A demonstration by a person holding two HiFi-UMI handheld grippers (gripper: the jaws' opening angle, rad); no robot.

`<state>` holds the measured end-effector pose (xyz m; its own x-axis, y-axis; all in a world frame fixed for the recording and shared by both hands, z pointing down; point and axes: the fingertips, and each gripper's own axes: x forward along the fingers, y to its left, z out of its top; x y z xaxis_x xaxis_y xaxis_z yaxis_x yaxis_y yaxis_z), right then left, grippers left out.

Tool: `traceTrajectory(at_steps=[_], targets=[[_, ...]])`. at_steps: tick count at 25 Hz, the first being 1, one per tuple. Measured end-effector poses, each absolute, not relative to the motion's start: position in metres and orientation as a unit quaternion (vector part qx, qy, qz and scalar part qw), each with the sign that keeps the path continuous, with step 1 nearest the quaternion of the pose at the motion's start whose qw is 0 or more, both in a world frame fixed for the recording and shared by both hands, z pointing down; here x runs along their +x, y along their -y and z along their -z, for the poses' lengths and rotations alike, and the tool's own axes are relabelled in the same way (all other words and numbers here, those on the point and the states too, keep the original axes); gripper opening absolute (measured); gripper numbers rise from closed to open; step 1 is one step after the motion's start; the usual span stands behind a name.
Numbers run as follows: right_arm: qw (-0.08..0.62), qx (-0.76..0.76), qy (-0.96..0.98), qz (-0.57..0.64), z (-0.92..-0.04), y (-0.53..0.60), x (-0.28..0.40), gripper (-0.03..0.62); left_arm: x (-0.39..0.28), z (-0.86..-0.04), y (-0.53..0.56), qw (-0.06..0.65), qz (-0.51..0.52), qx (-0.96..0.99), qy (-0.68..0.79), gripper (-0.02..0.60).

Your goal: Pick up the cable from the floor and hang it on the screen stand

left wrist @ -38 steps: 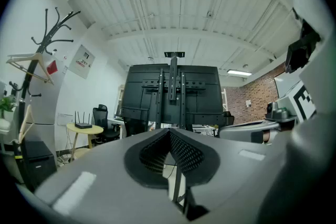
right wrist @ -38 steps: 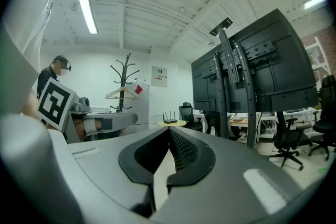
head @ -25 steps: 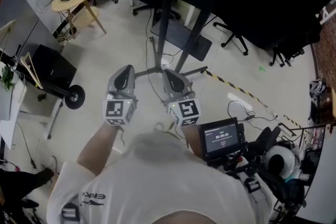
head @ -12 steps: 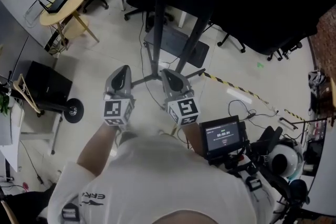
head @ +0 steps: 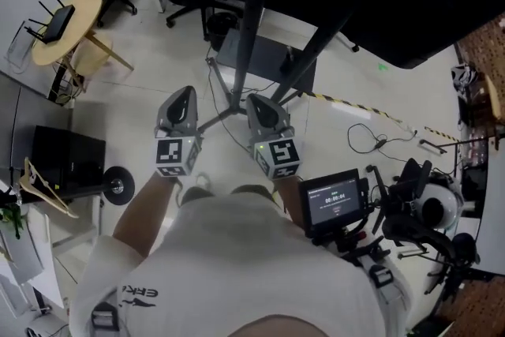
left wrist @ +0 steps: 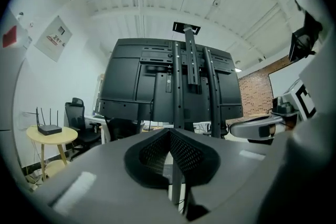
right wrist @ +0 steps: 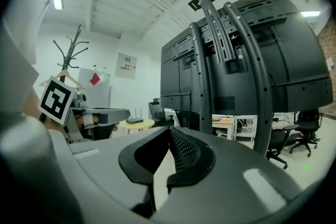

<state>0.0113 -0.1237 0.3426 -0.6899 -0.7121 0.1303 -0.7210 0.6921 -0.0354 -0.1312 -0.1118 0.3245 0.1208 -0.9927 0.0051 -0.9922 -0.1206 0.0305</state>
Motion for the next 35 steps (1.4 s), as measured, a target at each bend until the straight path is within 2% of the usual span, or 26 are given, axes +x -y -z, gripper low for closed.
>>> traceTrajectory(at_steps=[8, 19, 35], targets=[[0.104, 0.418, 0.9, -0.065, -0.389, 0.141, -0.005, 0.012, -0.159, -0.374, 0.143, 0.074, -0.026, 0.763, 0.642, 0.002], [0.153, 0.384, 0.906, -0.088, -0.509, 0.177, -0.008, 0.012, -0.166, -0.487, 0.176, 0.108, -0.049, 0.741, 0.661, 0.002], [0.249, 0.346, 0.893, -0.144, -0.846, 0.194, -0.014, 0.014, -0.189, -0.776, 0.198, 0.152, -0.093, 0.738, 0.65, 0.002]])
